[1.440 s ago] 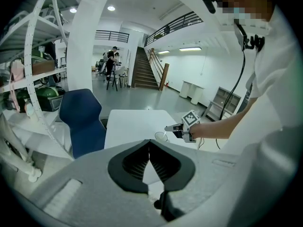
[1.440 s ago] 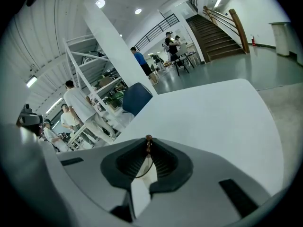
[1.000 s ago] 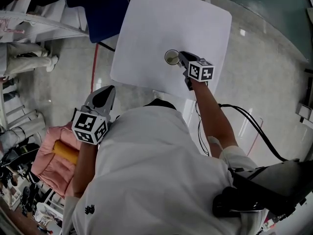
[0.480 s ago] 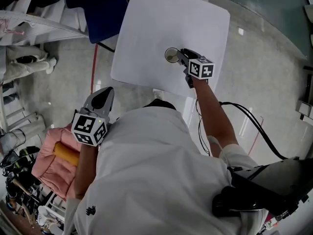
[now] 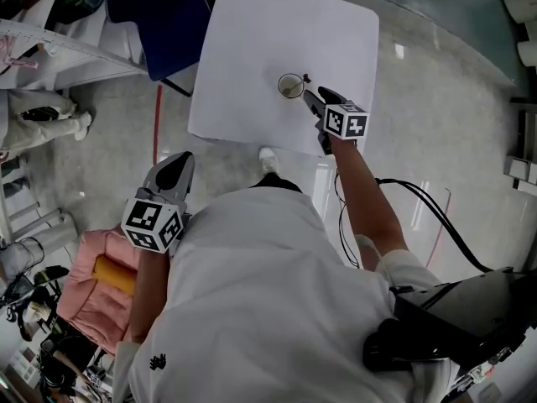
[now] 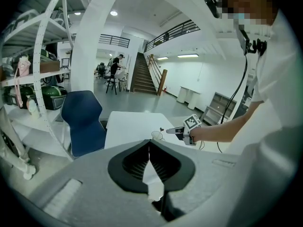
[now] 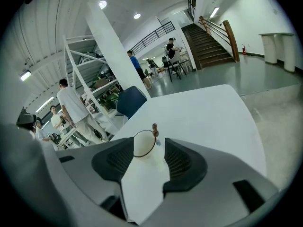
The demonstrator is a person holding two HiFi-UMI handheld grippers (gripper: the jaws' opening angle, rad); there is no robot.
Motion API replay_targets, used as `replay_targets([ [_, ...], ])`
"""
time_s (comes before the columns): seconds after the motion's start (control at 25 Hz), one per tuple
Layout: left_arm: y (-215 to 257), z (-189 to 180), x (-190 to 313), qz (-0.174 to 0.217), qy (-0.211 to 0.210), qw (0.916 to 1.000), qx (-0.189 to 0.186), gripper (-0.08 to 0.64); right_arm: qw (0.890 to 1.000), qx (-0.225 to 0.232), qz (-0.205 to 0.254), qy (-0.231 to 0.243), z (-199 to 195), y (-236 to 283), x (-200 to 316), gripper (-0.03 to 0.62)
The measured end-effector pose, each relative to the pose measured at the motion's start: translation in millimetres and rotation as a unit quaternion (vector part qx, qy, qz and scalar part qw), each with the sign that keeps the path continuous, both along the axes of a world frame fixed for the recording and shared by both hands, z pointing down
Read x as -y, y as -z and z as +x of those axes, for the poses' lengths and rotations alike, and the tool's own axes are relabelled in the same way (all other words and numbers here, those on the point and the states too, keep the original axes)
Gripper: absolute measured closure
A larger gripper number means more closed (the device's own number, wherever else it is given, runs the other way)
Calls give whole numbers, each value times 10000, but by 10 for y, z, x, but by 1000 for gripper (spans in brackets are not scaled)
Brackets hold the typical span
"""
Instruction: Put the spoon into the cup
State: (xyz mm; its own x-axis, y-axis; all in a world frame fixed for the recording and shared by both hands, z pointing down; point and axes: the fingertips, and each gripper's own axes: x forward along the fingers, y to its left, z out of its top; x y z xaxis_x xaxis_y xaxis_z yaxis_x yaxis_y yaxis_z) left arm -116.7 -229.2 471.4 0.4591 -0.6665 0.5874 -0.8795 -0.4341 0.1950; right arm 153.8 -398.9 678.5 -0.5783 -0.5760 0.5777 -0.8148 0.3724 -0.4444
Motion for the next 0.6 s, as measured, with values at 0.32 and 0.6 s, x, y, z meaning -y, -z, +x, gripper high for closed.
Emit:
replay_targets([
  [0.32, 64, -191, -408, 120, -126, 9996, -204, 548, 9993, -292, 135, -162, -21, 227, -690, 545],
  [0.6, 78, -332, -787, 225, -304, 9985, -394, 548, 9996, -148, 178, 130, -407, 496, -1387, 583],
])
